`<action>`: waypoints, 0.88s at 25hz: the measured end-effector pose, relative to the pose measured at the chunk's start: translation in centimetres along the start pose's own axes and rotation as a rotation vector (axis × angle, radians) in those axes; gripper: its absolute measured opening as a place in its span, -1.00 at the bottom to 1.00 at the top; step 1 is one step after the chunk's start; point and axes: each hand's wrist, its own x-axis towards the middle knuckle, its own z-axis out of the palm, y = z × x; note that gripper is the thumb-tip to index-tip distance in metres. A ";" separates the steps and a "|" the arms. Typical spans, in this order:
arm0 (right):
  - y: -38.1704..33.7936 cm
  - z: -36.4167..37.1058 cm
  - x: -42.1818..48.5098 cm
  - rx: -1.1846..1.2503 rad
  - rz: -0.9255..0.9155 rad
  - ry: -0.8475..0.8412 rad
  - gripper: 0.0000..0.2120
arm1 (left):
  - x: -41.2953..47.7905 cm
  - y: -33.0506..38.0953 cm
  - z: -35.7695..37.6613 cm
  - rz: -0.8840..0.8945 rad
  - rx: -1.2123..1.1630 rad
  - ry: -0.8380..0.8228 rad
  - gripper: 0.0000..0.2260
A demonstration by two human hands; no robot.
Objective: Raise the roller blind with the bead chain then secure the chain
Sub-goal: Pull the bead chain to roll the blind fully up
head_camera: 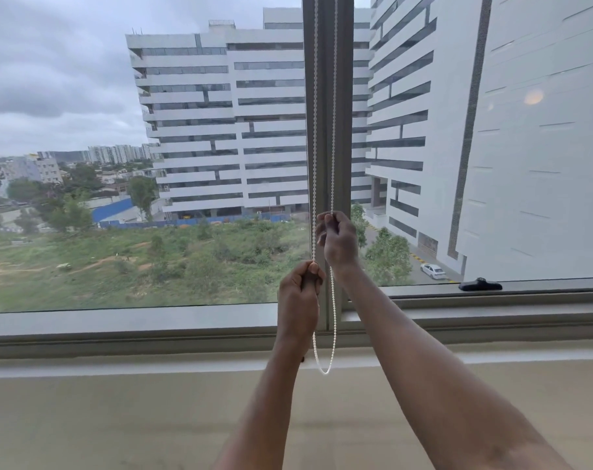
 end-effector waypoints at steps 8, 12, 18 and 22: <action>2.4 -1.4 -12.2 0.279 0.079 0.051 -0.78 | -0.6 -1.7 -2.1 0.034 -0.150 -0.003 -0.75; 4.4 -1.6 -17.4 0.385 0.207 0.075 -0.83 | -2.8 -3.7 -2.8 -0.102 -0.232 0.006 -0.74; 9.1 -2.1 -21.5 0.455 0.335 0.109 -0.81 | -6.0 -9.5 -3.6 -0.292 -0.349 -0.003 -0.74; 12.8 -2.4 -21.4 0.455 0.434 0.065 -0.75 | -5.7 -13.0 -3.9 -0.348 -0.352 0.025 -0.77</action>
